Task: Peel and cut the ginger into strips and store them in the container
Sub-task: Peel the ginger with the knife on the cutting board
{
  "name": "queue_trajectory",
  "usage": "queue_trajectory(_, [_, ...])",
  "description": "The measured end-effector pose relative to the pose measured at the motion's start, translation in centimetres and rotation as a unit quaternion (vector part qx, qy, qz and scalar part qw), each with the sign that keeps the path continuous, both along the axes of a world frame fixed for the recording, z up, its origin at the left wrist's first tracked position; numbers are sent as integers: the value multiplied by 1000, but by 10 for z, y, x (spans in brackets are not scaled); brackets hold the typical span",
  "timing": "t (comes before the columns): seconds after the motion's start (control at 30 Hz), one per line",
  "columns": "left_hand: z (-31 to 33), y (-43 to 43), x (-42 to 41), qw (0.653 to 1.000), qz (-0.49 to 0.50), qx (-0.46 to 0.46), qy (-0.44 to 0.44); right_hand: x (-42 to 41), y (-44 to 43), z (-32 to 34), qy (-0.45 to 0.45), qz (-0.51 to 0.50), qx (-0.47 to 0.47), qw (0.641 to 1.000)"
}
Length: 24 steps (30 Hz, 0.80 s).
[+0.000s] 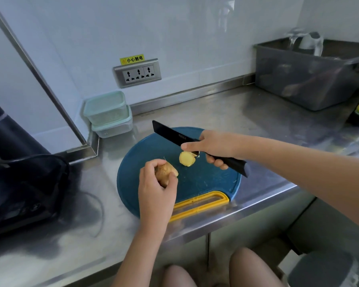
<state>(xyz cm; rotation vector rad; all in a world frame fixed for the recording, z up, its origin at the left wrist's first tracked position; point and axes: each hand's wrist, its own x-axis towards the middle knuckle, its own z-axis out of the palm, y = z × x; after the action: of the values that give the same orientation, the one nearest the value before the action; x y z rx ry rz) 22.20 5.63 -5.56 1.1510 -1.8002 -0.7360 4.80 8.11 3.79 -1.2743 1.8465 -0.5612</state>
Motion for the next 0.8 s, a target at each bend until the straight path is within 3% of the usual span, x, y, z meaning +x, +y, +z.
queue_trajectory(0.3, [2, 1, 0, 1000, 14, -10, 4, 12, 19, -7, -51, -9, -33, 998])
queue_trajectory(0.5, [3, 0, -2, 1000, 23, -20, -8, 33, 42, -31, 36, 2, -121, 992])
queue_trajectory(0.8, [3, -2, -2, 999, 39, -5, -9, 60, 66, -41, 72, 1, -174, 982])
